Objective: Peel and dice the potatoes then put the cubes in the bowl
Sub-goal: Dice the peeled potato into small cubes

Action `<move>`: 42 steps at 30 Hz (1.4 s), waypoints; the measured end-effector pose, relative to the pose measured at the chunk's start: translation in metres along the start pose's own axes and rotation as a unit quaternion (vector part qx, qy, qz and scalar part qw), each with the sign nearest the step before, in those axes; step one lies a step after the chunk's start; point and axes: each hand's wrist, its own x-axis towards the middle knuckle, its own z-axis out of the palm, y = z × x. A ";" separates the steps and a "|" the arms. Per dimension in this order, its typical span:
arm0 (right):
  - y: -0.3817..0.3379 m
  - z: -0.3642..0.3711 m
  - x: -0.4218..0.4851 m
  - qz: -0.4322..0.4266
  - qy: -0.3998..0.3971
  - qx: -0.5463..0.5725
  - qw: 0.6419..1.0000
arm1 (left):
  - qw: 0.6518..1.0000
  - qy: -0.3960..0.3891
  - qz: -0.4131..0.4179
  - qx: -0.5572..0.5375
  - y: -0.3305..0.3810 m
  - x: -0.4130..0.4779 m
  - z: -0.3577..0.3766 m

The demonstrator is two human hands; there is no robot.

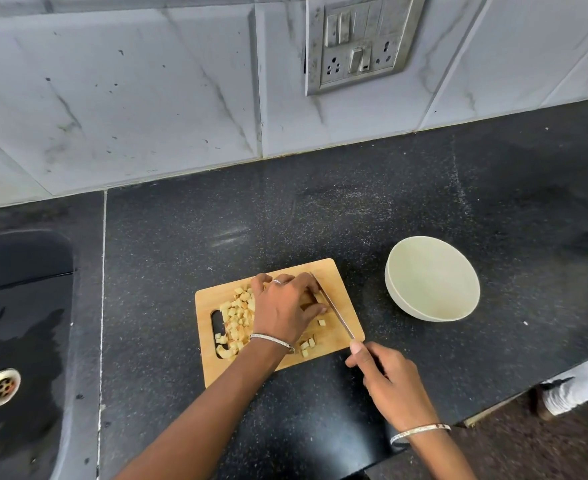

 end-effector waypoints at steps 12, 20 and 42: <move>0.001 0.002 0.005 0.024 0.003 -0.014 1.000 | 1.000 0.000 -0.014 -0.018 0.003 0.002 -0.002; 0.000 -0.001 0.006 0.010 -0.005 -0.009 1.000 | 0.999 -0.005 -0.031 0.011 -0.003 -0.007 -0.008; -0.011 0.033 -0.009 0.004 0.002 -0.133 0.991 | 0.993 -0.033 -0.092 0.062 0.006 -0.003 -0.016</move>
